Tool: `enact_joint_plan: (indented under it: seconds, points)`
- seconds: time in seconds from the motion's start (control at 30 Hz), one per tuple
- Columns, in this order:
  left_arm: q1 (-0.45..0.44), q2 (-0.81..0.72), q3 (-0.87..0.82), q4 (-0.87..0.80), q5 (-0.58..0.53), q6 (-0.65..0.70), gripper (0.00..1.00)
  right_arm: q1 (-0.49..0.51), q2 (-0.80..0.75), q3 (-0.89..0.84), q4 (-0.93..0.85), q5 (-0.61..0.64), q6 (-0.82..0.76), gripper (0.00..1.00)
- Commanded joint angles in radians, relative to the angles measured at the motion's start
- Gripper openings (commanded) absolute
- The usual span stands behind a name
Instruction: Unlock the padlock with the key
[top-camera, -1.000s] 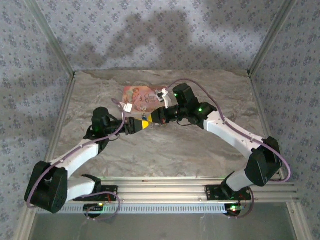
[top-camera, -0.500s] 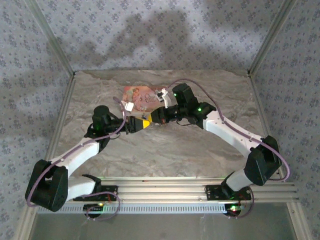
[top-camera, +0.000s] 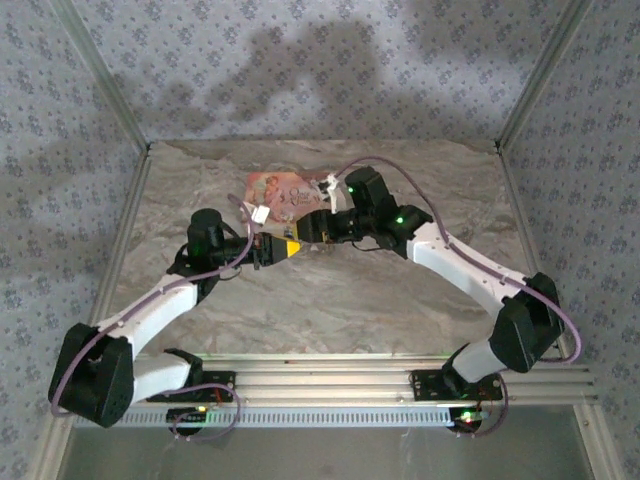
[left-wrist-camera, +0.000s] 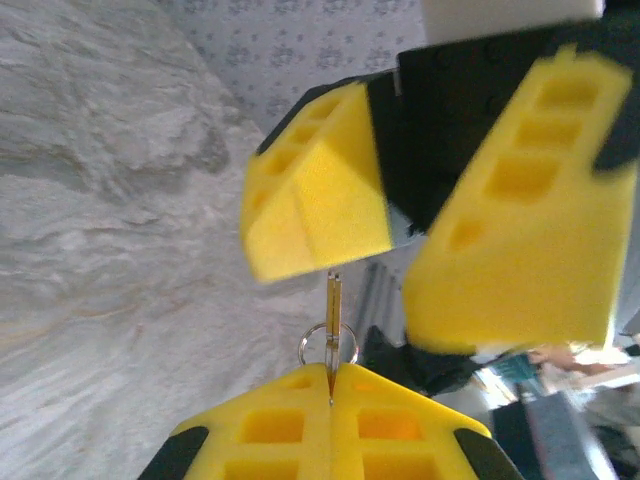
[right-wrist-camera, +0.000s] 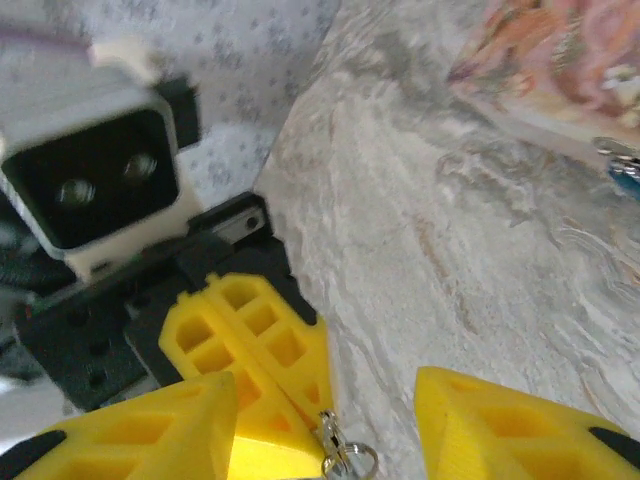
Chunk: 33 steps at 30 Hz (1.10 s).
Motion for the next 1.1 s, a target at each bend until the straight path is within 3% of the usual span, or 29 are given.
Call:
enact_joint_plan:
  seconds: [0.0, 0.13, 0.4, 0.77, 1.07]
  points:
    - [-0.012, -0.061, 0.04, -0.18, -0.114, 0.17, 0.0, -0.028, -0.089, -0.04, 0.033, 0.122, 0.145, 0.49]
    - [-0.026, -0.09, 0.04, -0.223, -0.16, 0.21, 0.0, -0.004, -0.13, -0.107, 0.088, 0.157, 0.195, 0.45]
    - [-0.043, -0.088, 0.04, -0.223, -0.15, 0.211, 0.0, 0.054, -0.086, -0.075, 0.074, 0.165, 0.155, 0.46]
    - [-0.046, -0.101, 0.054, -0.266, -0.154, 0.244, 0.0, 0.109, -0.001, 0.043, -0.073, 0.221, 0.082, 0.31]
    - [-0.048, -0.104, 0.071, -0.312, -0.162, 0.284, 0.0, 0.143, 0.077, 0.13, -0.2, 0.285, 0.061, 0.34]
